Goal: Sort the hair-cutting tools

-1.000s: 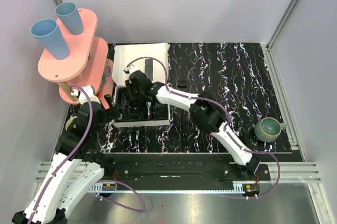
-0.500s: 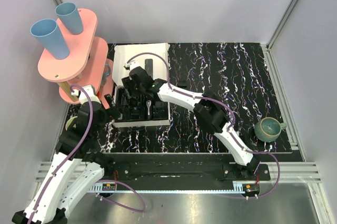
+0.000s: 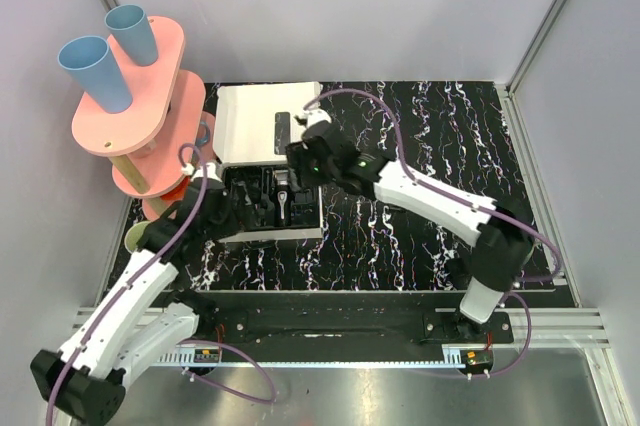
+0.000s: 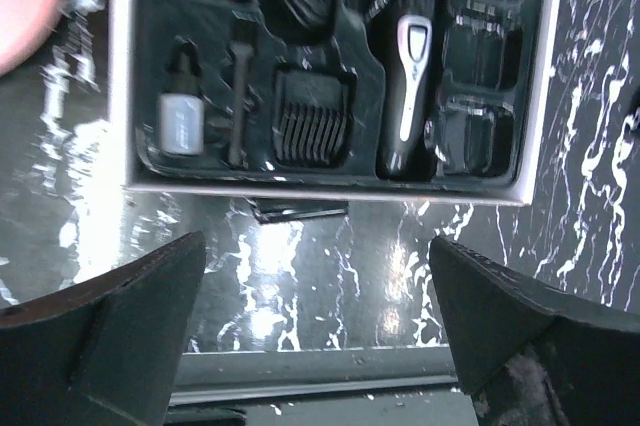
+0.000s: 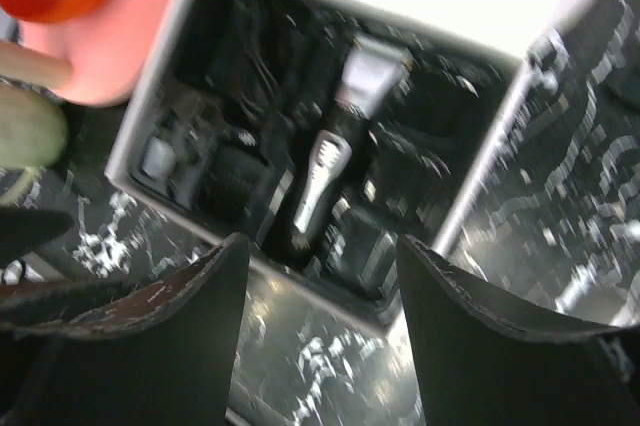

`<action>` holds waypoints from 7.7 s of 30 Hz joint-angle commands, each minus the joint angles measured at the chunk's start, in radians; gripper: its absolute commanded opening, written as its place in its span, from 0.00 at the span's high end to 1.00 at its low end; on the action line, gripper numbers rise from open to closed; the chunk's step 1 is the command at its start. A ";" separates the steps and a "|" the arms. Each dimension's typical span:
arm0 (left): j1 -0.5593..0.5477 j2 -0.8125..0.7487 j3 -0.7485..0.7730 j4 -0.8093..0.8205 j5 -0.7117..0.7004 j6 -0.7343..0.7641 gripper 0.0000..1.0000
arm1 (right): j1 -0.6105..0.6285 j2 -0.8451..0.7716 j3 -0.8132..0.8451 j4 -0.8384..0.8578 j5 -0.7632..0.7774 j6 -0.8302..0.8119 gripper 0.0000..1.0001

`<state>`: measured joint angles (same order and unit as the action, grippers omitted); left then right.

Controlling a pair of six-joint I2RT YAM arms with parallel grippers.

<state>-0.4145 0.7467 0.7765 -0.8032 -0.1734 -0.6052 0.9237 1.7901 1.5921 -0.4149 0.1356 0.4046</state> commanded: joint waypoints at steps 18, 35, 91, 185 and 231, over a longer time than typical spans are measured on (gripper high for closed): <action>-0.265 0.103 -0.272 0.371 -0.149 -0.297 0.01 | -0.077 -0.302 -0.359 -0.144 -0.108 0.106 0.31; -0.267 0.247 -0.342 0.593 -0.209 -0.126 0.01 | -0.077 -0.347 -0.385 -0.156 -0.133 0.117 0.31; -0.596 0.508 -0.126 0.308 -0.342 -0.220 1.00 | -0.077 -0.420 -0.432 -0.170 -0.111 0.132 0.32; -0.092 0.804 0.017 0.865 -0.285 0.242 0.92 | -0.095 -0.529 -0.469 -0.237 -0.036 0.126 0.31; -0.084 0.822 0.115 0.737 -0.296 0.167 0.95 | -0.109 -0.512 -0.471 -0.237 -0.053 0.129 0.31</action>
<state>-0.5026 1.5581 0.8902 -0.0780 -0.4572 -0.4171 0.8230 1.2785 1.0996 -0.6563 0.0692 0.5465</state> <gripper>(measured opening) 0.059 0.688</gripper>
